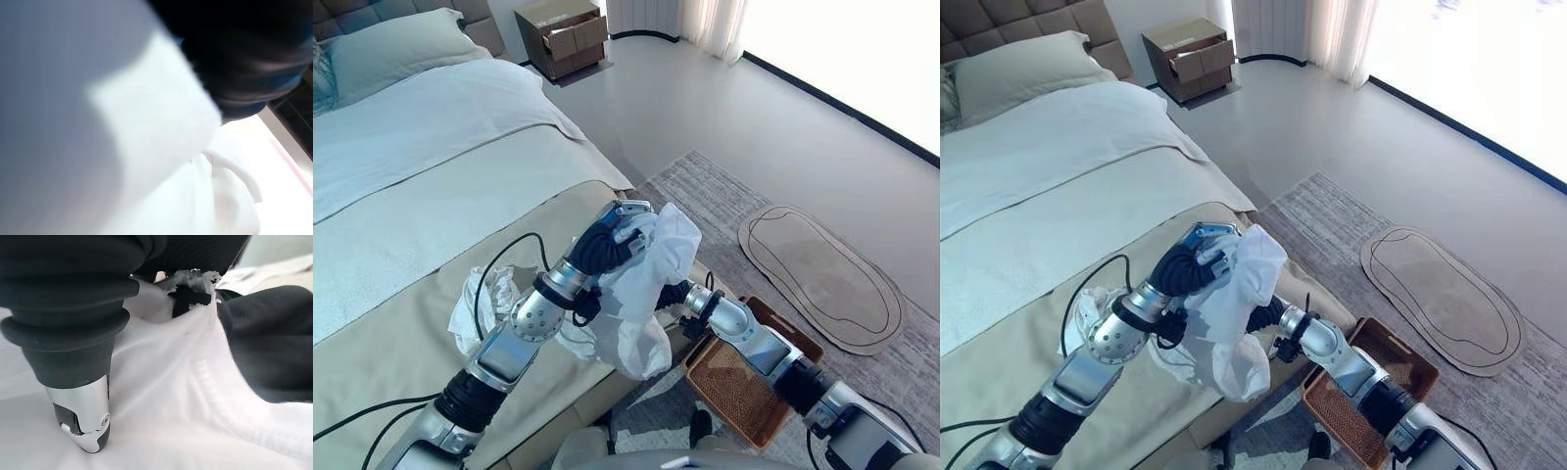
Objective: Pick up clothes into the bucket
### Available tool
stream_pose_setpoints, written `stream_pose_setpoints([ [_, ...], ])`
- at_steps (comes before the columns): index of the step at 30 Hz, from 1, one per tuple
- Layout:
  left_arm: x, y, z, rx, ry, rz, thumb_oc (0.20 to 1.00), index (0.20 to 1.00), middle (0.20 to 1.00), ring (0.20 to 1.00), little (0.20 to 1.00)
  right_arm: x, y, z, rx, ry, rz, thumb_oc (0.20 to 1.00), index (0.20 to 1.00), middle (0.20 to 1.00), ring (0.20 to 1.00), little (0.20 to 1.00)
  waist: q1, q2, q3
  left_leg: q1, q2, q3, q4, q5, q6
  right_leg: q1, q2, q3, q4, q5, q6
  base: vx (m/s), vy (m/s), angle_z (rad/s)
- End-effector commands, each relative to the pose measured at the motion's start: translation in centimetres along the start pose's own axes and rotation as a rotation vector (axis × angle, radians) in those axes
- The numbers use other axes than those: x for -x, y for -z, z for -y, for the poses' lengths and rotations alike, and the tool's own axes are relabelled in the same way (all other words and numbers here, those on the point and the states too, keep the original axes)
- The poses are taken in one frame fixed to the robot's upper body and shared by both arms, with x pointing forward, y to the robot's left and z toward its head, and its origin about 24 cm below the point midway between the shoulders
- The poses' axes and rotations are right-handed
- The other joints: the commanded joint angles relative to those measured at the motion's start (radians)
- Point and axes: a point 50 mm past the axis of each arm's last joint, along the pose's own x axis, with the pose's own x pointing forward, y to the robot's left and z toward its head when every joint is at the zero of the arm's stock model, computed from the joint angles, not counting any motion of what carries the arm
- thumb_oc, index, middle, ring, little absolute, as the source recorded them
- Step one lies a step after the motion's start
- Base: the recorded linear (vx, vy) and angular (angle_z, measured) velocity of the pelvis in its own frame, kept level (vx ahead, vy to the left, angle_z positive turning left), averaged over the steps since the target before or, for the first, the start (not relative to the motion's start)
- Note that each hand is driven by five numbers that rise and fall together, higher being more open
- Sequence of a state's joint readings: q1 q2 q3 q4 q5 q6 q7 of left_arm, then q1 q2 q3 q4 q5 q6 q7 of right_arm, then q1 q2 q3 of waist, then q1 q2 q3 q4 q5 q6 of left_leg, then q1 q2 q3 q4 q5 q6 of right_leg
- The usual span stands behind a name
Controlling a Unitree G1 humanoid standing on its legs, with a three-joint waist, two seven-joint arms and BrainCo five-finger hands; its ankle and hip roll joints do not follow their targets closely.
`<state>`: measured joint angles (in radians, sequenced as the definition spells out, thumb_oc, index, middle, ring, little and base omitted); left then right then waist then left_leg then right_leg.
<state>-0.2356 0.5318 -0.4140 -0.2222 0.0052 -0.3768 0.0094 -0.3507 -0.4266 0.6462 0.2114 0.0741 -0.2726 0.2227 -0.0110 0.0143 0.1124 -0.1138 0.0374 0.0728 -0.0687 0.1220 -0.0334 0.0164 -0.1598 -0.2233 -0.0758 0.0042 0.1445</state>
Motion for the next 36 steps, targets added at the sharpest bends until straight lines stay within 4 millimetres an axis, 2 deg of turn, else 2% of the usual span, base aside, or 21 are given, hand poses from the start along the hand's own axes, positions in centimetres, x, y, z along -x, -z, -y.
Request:
stream_pose_setpoints([
  [1,-3.0,-4.3,-1.2,0.082,-0.044,0.281,0.200,0.200,0.200,0.200,0.200,-1.8,-3.4,-1.4,-0.061,-0.096,0.170,0.567,0.567,0.567,0.567,0.567,-0.001,-0.044,-0.036,0.043,0.045,0.019,0.043,-0.099,-0.028,-0.043,-0.077,-0.020,-0.002,0.107,0.054,0.00,0.000,0.00],
  [2,-3.0,-4.2,-1.2,0.102,-0.042,0.277,0.200,0.200,0.200,0.200,0.200,-1.6,-3.1,-1.3,-0.084,-0.088,0.159,0.385,0.385,0.385,0.385,0.385,-0.001,-0.044,-0.039,0.046,0.044,0.018,0.042,-0.099,-0.028,-0.039,-0.076,-0.022,-0.003,0.106,0.054,0.00,0.000,0.00],
  [3,-2.9,-4.2,-1.2,0.106,-0.043,0.273,0.200,0.200,0.200,0.200,0.200,-1.4,-2.8,-1.3,-0.097,-0.080,0.148,0.300,0.300,0.300,0.300,0.300,-0.001,-0.044,-0.040,0.049,0.043,0.018,0.041,-0.099,-0.028,-0.036,-0.076,-0.022,-0.003,0.106,0.054,0.00,0.000,0.00],
  [4,-2.9,-4.0,-1.2,0.115,-0.040,0.266,0.200,0.200,0.200,0.200,0.200,-1.3,-2.5,-1.2,-0.109,-0.075,0.138,0.435,0.435,0.435,0.435,0.435,-0.002,-0.045,-0.042,0.052,0.043,0.018,0.040,-0.100,-0.028,-0.034,-0.077,-0.023,-0.003,0.106,0.053,0.00,0.000,0.00],
  [5,-2.8,-3.9,-1.2,0.118,-0.037,0.258,0.200,0.200,0.200,0.200,0.200,-1.1,-2.1,-1.2,-0.119,-0.076,0.121,1.000,1.000,1.000,1.000,1.000,-0.002,-0.046,-0.044,0.055,0.042,0.018,0.039,-0.100,-0.028,-0.031,-0.076,-0.023,-0.003,0.105,0.053,0.00,0.000,0.00],
  [11,-2.0,-3.5,-1.9,0.098,-0.052,0.228,0.200,0.200,0.200,0.200,0.200,1.2,-0.3,0.1,-0.143,-0.010,0.043,1.000,1.000,1.000,1.000,1.000,-0.003,-0.049,-0.058,0.067,0.044,0.020,0.033,-0.101,-0.029,-0.022,-0.073,-0.029,-0.006,0.103,0.053,0.00,-0.004,0.02],
  [15,-1.2,-2.7,-3.1,0.040,-0.110,0.178,0.200,0.200,0.200,0.200,0.200,3.9,1.9,0.8,-0.284,0.134,-0.029,1.000,1.000,1.000,1.000,1.000,-0.005,-0.050,-0.066,0.073,0.045,0.020,0.028,-0.100,-0.031,-0.015,-0.071,-0.033,-0.007,0.103,0.052,0.00,0.000,0.00],
  [17,-1.0,-2.4,-3.4,0.025,-0.130,0.161,0.200,0.200,0.200,0.200,0.200,4.0,1.7,0.4,-0.307,0.159,-0.016,1.000,1.000,1.000,1.000,1.000,-0.010,-0.050,-0.067,0.075,0.045,0.022,0.025,-0.099,-0.031,-0.015,-0.072,-0.034,-0.008,0.104,0.053,0.00,0.000,0.00],
  [18,-0.7,-1.9,-4.1,-0.019,-0.165,0.122,0.200,0.200,0.200,0.200,0.200,5.2,2.9,0.6,-0.368,0.251,-0.059,1.000,1.000,1.000,1.000,1.000,-0.018,-0.047,-0.071,0.079,0.044,0.026,0.023,-0.099,-0.030,-0.015,-0.071,-0.033,-0.008,0.105,0.053,0.00,0.000,0.00],
  [19,-0.8,-1.9,-3.8,0.017,-0.194,0.139,0.200,0.200,0.200,0.200,0.200,4.1,2.5,0.2,-0.447,0.301,0.024,1.000,1.000,1.000,1.000,1.000,-0.015,-0.041,-0.070,0.079,0.043,0.025,0.023,-0.099,-0.028,-0.013,-0.073,-0.035,-0.008,0.106,0.053,0.00,0.000,0.00],
  [20,0.0,-2.0,-5.0,-0.045,-0.211,0.116,0.200,0.200,0.200,0.200,0.200,4.9,3.8,1.7,-0.151,0.269,-0.129,1.000,1.000,1.000,1.000,1.000,-0.010,-0.041,-0.070,0.081,0.044,0.024,0.022,-0.099,-0.029,-0.013,-0.071,-0.035,-0.008,0.106,0.054,0.01,-0.001,-0.07],
  [21,0.1,-2.6,-5.3,-0.060,-0.204,0.127,0.200,0.200,0.200,0.200,0.200,5.8,6.1,-1.0,-0.547,0.341,-0.201,1.000,1.000,1.000,1.000,1.000,-0.016,-0.047,-0.072,0.081,0.045,0.027,0.021,-0.097,-0.031,-0.015,-0.070,-0.032,-0.008,0.108,0.051,0.00,-0.016,-0.04],
  [22,0.0,-2.2,-5.2,-0.072,-0.199,0.098,0.200,0.200,0.200,0.200,0.200,5.1,4.7,-0.9,-0.503,0.252,-0.144,1.000,1.000,1.000,1.000,1.000,-0.017,-0.052,-0.073,0.081,0.047,0.028,0.020,-0.095,-0.030,-0.018,-0.069,-0.029,-0.008,0.107,0.050,0.00,-0.018,0.04],
  [24,-0.4,-1.9,-5.0,-0.056,-0.209,0.104,0.200,0.200,0.200,0.200,0.200,4.8,3.9,-1.8,-0.483,0.169,-0.135,1.000,1.000,1.000,1.000,1.000,-0.018,-0.054,-0.072,0.082,0.046,0.029,0.021,-0.097,-0.029,-0.016,-0.069,-0.028,-0.008,0.105,0.049,0.01,-0.012,0.11],
  [27,-0.6,-2.2,-4.7,-0.031,-0.198,0.123,0.200,0.200,0.200,0.200,0.200,3.9,4.2,-2.2,-0.410,0.095,-0.162,1.000,1.000,1.000,1.000,1.000,-0.007,-0.053,-0.072,0.082,0.045,0.025,0.021,-0.098,-0.028,-0.010,-0.069,-0.031,-0.009,0.103,0.049,0.01,-0.004,-0.03],
  [28,-0.5,-2.7,-4.6,-0.012,-0.206,0.152,0.200,0.200,0.200,0.200,0.200,2.0,2.5,-1.8,-0.290,0.055,-0.084,1.000,1.000,1.000,1.000,1.000,0.001,-0.050,-0.071,0.082,0.045,0.024,0.023,-0.099,-0.028,-0.008,-0.069,-0.032,-0.009,0.103,0.050,0.01,0.000,-0.05],
  [30,-0.7,-2.9,-4.3,0.008,-0.211,0.174,0.200,0.200,0.200,0.200,0.200,0.8,1.4,-1.8,-0.258,0.039,-0.018,1.000,1.000,1.000,1.000,1.000,0.003,-0.048,-0.070,0.082,0.044,0.022,0.023,-0.099,-0.028,-0.007,-0.070,-0.033,-0.009,0.102,0.051,0.00,0.000,-0.02],
  [36,-1.7,-3.3,-3.3,0.064,-0.194,0.219,0.200,0.200,0.200,0.200,0.200,-2.2,-0.6,-3.7,-0.216,-0.070,0.062,1.000,1.000,1.000,1.000,1.000,0.009,-0.046,-0.069,0.080,0.043,0.019,0.021,-0.099,-0.028,-0.009,-0.071,-0.035,-0.011,0.103,0.052,0.00,0.000,0.00],
])
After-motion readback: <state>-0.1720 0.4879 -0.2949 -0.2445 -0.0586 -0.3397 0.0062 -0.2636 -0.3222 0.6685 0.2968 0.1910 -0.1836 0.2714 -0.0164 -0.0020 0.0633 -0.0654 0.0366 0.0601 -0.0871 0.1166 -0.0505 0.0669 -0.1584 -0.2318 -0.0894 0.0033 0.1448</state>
